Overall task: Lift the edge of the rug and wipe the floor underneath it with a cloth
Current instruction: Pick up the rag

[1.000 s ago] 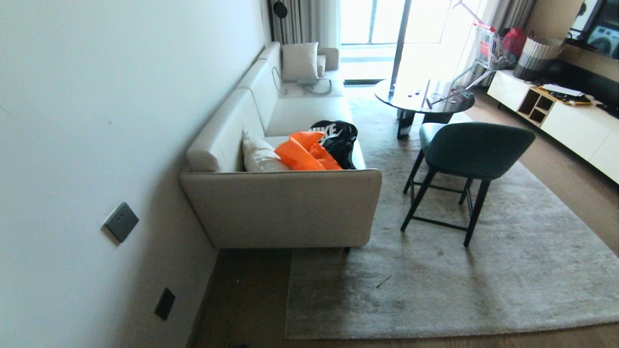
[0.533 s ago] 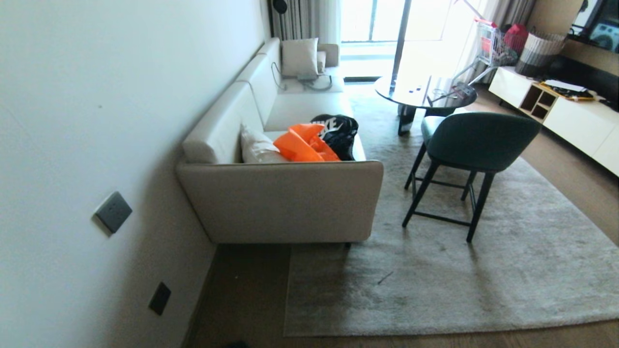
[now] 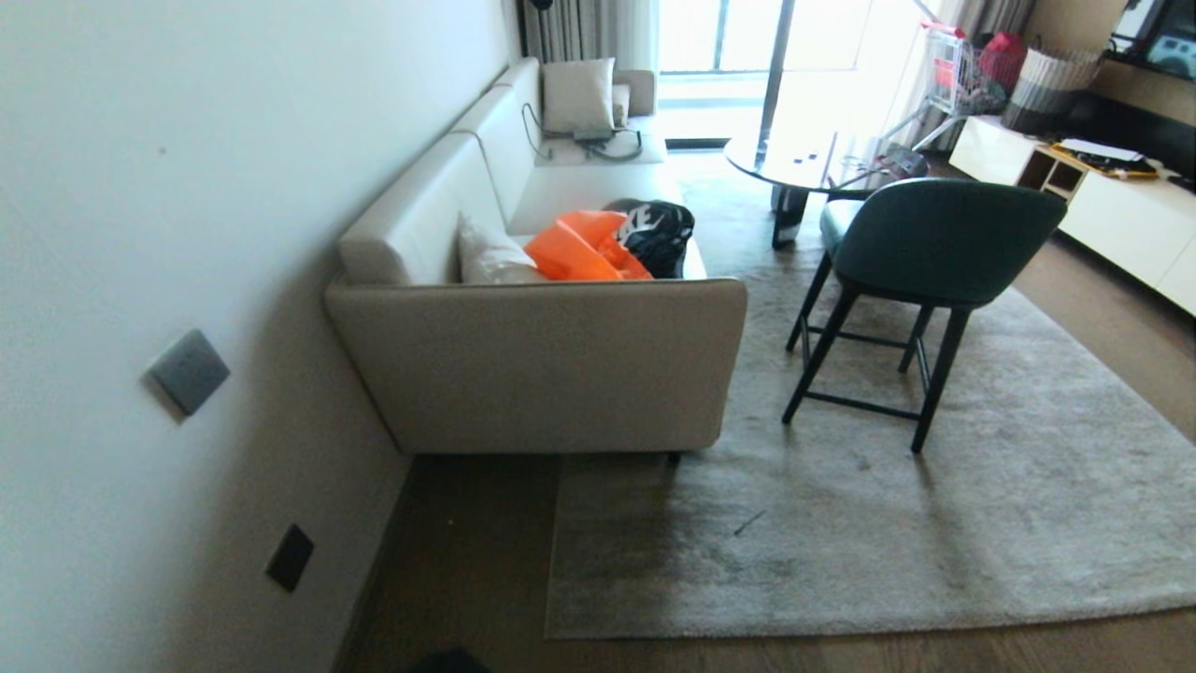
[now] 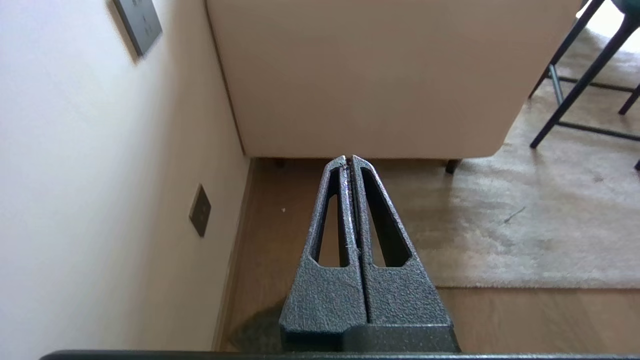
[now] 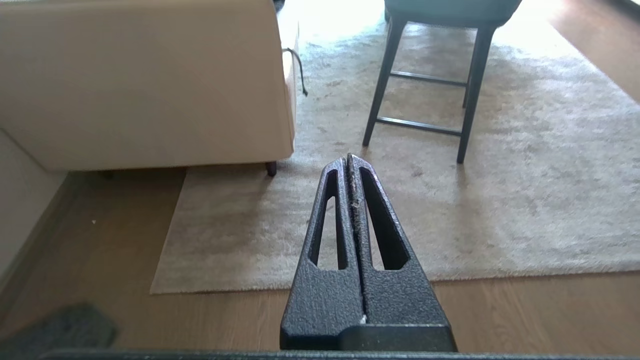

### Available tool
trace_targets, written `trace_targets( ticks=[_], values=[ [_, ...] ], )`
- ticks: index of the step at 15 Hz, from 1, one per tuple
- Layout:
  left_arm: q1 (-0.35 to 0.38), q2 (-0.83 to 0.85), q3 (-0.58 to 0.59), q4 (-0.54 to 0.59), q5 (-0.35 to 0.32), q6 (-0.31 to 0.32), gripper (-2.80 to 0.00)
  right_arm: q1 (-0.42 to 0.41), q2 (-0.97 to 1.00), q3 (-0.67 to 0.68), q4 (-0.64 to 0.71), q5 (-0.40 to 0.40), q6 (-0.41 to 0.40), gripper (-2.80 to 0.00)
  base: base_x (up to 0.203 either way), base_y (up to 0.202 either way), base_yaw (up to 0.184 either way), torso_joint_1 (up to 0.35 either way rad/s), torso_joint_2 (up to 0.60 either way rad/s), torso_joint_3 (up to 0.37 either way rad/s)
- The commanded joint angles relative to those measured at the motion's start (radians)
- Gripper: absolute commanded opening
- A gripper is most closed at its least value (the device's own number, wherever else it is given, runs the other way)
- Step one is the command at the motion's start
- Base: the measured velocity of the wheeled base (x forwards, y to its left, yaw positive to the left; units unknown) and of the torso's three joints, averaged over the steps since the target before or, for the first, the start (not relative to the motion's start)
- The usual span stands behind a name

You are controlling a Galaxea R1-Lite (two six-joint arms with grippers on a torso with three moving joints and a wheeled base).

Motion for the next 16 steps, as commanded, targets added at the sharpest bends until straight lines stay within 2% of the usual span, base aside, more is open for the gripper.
trace_targets(
  ticks=[1,8,16],
  values=[
    [0.000,0.000,0.000,-0.001,0.001,0.000,-2.80,0.000,0.000,0.000,0.000,-0.001,0.000,-2.80,0.000,0.000,0.000,-0.144,0.52,0.364],
    [0.000,0.000,0.000,-0.001,0.001,0.000,-2.80,0.000,0.000,0.000,0.000,-0.001,0.000,-2.80,0.000,0.000,0.000,-0.110,0.48,0.378],
    [0.000,0.000,0.000,-0.001,0.001,0.000,-2.80,0.000,0.002,0.000,0.000,-0.001,0.001,-2.80,0.000,0.000,0.000,-0.015,0.44,0.425]
  ],
)
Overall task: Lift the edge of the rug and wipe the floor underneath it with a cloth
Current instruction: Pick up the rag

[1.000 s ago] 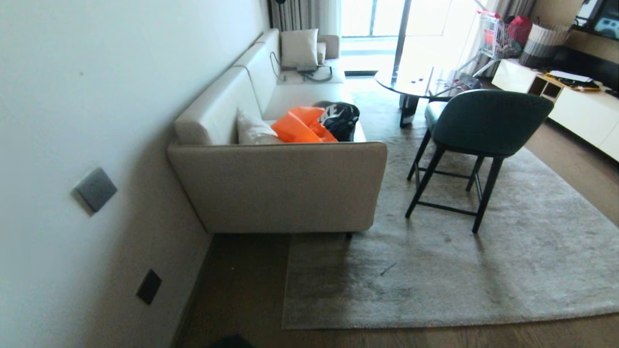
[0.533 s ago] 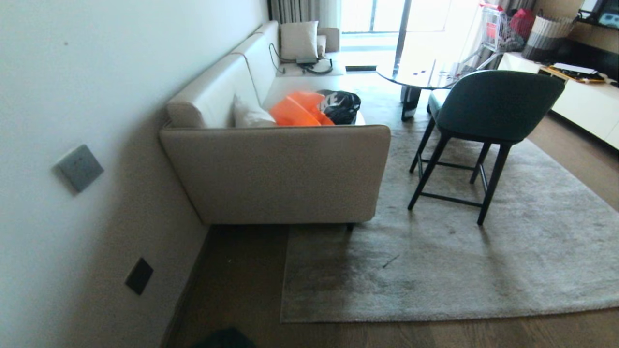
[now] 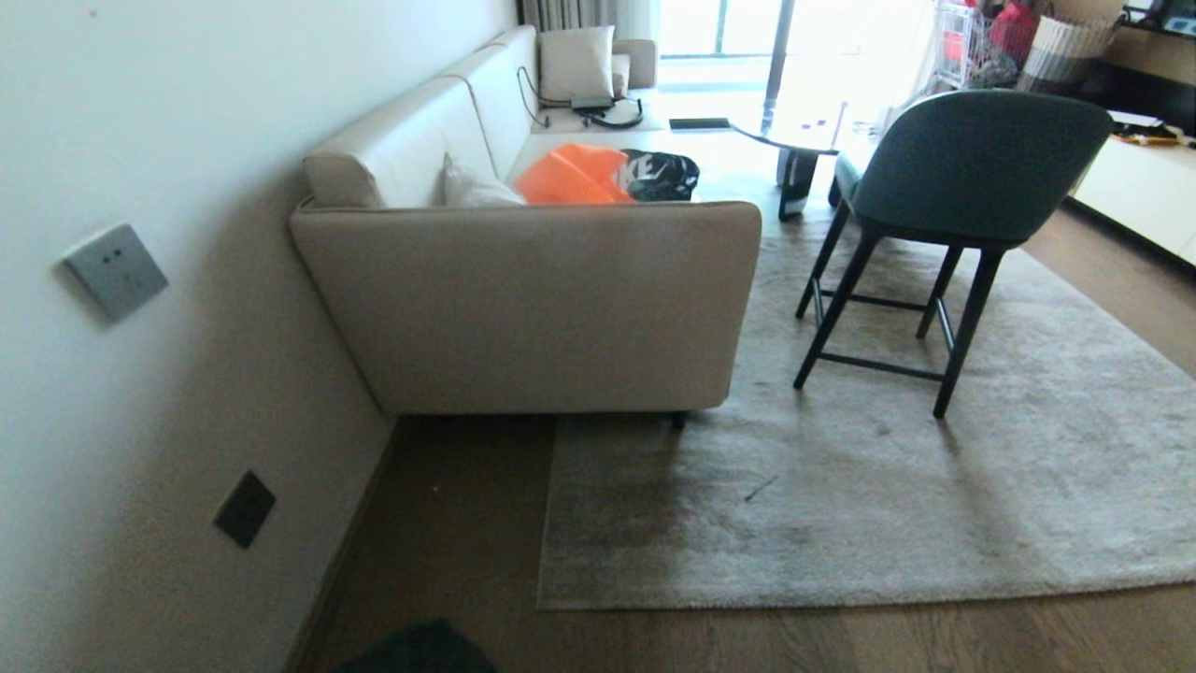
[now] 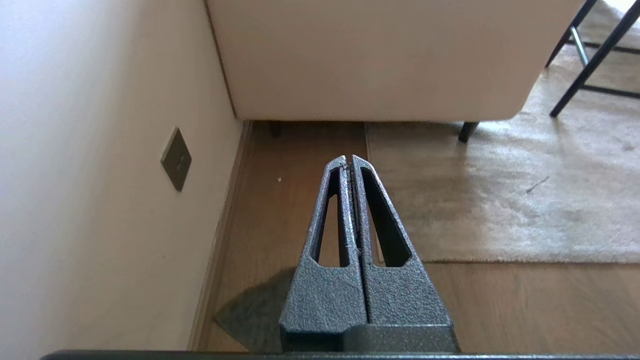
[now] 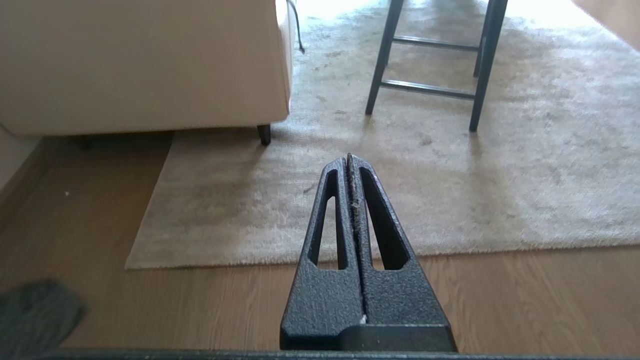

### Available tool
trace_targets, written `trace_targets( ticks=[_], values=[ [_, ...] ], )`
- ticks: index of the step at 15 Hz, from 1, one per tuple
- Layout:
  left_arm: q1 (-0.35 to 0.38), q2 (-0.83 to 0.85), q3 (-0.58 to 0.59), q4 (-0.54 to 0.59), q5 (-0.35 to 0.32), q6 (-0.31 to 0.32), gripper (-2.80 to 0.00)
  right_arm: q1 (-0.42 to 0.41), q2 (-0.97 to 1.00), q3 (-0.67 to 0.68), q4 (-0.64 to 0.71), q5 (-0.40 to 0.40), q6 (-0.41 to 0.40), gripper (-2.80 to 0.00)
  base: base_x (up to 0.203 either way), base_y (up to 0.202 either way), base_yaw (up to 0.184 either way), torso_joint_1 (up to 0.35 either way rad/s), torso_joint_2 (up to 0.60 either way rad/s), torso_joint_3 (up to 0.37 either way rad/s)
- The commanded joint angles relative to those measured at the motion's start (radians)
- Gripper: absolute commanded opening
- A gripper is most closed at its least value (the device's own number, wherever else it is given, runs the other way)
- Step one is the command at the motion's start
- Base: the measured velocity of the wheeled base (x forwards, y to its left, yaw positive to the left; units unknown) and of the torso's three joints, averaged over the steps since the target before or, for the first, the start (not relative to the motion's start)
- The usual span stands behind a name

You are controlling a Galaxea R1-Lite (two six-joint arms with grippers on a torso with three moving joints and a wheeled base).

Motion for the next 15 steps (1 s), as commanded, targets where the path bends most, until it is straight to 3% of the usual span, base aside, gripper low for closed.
trace_targets(
  ticks=[1,15],
  values=[
    [0.000,0.000,0.000,-0.002,0.001,0.000,-2.80,0.000,0.000,0.000,-0.003,0.000,0.001,-2.80,0.000,0.000,0.000,0.002,0.23,0.257],
    [0.000,0.000,0.000,-0.002,0.001,0.000,-2.80,0.000,0.000,0.000,-0.001,0.000,-0.002,-2.80,0.000,0.000,0.000,0.005,0.02,0.024]
  ],
)
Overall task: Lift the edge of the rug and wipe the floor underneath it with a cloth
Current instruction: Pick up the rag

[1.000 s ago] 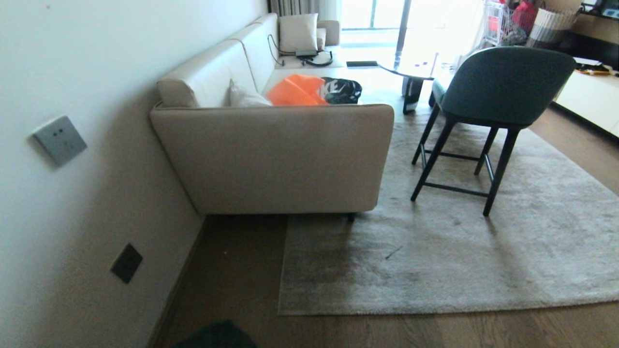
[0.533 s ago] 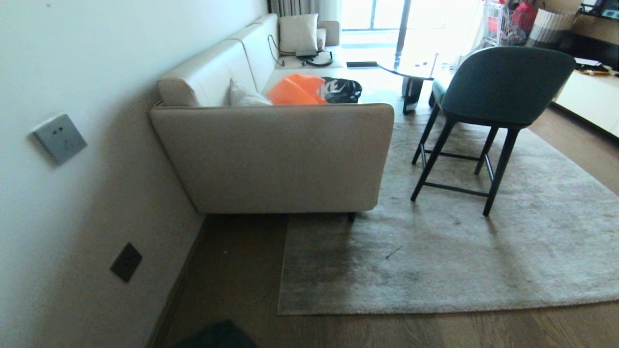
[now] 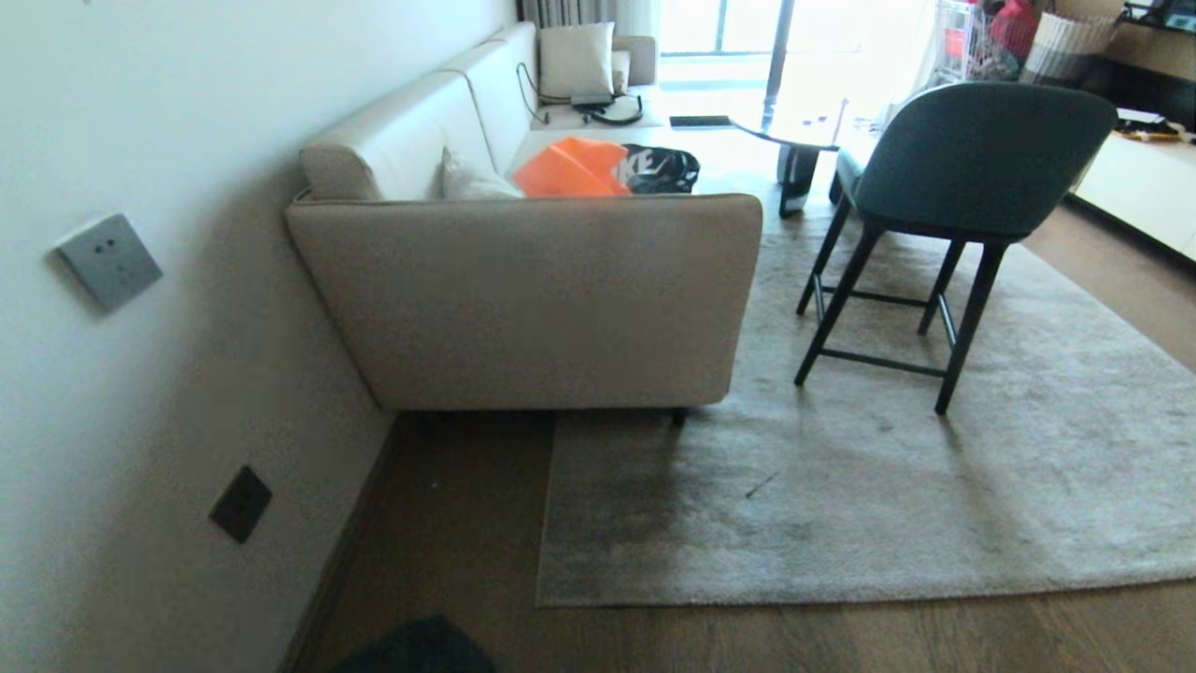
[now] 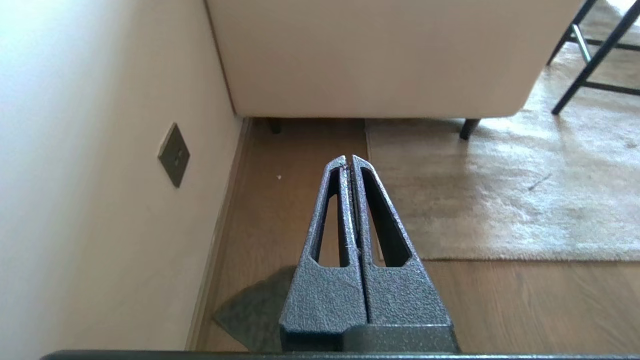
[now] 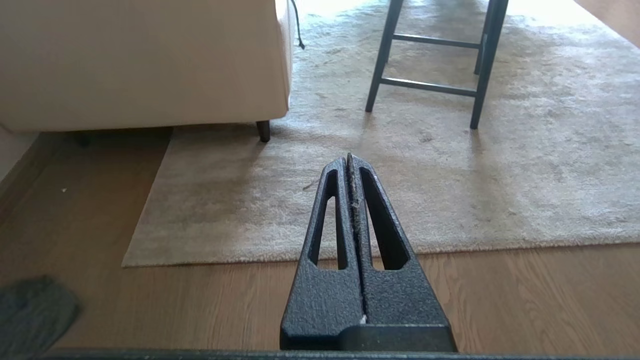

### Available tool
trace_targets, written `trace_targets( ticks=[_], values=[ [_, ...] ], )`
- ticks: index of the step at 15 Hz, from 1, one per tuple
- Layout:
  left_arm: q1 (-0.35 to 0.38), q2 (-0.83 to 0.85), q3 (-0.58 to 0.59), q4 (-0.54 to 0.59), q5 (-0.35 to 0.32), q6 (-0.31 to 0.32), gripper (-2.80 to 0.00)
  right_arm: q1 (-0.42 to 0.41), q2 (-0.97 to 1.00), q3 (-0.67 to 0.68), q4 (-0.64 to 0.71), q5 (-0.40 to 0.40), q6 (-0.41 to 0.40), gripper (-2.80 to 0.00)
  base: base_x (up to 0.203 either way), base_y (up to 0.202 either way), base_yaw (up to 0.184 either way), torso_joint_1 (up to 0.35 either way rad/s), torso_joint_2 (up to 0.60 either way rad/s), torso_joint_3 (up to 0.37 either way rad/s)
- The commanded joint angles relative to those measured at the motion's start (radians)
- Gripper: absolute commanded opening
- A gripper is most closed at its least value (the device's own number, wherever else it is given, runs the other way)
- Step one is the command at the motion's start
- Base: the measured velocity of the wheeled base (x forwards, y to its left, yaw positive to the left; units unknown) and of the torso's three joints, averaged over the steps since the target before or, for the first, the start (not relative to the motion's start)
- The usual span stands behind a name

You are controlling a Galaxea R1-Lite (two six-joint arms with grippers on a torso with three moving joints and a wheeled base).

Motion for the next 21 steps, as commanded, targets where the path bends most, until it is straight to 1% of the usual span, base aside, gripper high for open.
trace_targets(
  ticks=[1,21],
  values=[
    [0.000,0.000,0.000,0.000,0.000,-0.001,-2.80,0.000,0.000,0.000,0.000,0.000,0.000,-2.80,0.000,0.000,0.000,0.004,0.03,0.037],
    [0.000,0.000,0.000,0.000,0.002,-0.002,-2.80,0.000,0.000,0.000,-0.001,0.000,0.000,-2.80,0.000,0.000,0.000,0.000,0.00,0.000]
  ],
)
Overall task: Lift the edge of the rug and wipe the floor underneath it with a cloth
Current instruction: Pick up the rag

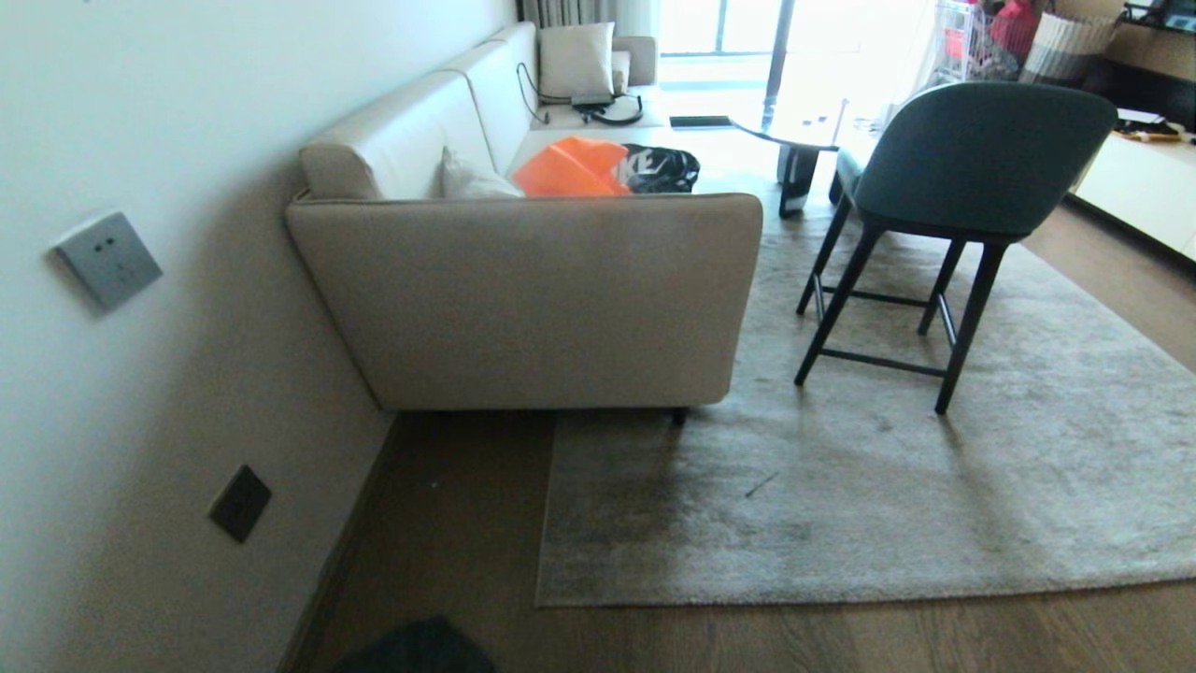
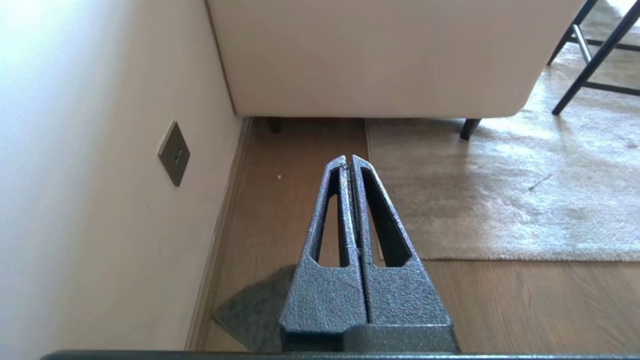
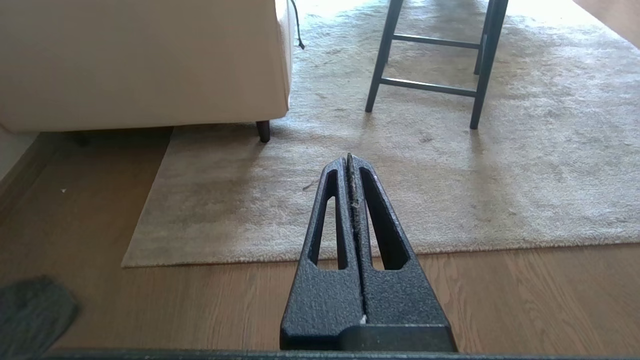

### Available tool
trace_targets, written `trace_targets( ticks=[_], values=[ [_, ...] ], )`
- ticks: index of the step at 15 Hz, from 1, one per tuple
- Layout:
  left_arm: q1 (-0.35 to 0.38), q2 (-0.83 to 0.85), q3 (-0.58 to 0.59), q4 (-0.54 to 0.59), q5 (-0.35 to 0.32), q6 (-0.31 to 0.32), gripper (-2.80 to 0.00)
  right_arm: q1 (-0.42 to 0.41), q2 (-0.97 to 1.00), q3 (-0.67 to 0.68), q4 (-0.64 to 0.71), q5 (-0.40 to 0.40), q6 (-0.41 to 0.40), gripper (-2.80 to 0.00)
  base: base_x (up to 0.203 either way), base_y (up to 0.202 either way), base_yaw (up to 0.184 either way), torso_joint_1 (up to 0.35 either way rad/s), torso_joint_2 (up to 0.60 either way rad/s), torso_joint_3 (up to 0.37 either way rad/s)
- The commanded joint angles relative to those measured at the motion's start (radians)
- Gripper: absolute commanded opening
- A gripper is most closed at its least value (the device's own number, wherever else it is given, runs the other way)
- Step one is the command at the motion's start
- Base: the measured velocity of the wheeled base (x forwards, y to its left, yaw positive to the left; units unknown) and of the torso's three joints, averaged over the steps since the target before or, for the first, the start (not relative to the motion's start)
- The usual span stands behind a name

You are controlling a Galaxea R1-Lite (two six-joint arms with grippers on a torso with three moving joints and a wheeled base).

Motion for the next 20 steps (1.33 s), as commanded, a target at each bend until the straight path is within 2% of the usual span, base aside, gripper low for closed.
trace_targets(
  ticks=[1,13,20],
  values=[
    [0.000,0.000,0.000,0.000,0.001,-0.002,-2.80,0.000,0.000,0.000,0.000,0.000,0.000,-2.80,0.000,0.000,0.000,0.000,0.00,0.000],
    [0.000,0.000,0.000,0.000,-0.002,-0.011,-2.80,0.000,0.000,0.000,0.000,0.001,0.000,-2.80,0.000,0.000,0.000,0.000,0.00,-0.004],
    [0.000,0.000,0.000,0.000,-0.002,-0.011,-2.80,0.000,0.000,0.000,0.000,0.000,0.000,-2.80,0.000,0.000,0.000,0.001,0.00,-0.171]
  ],
)
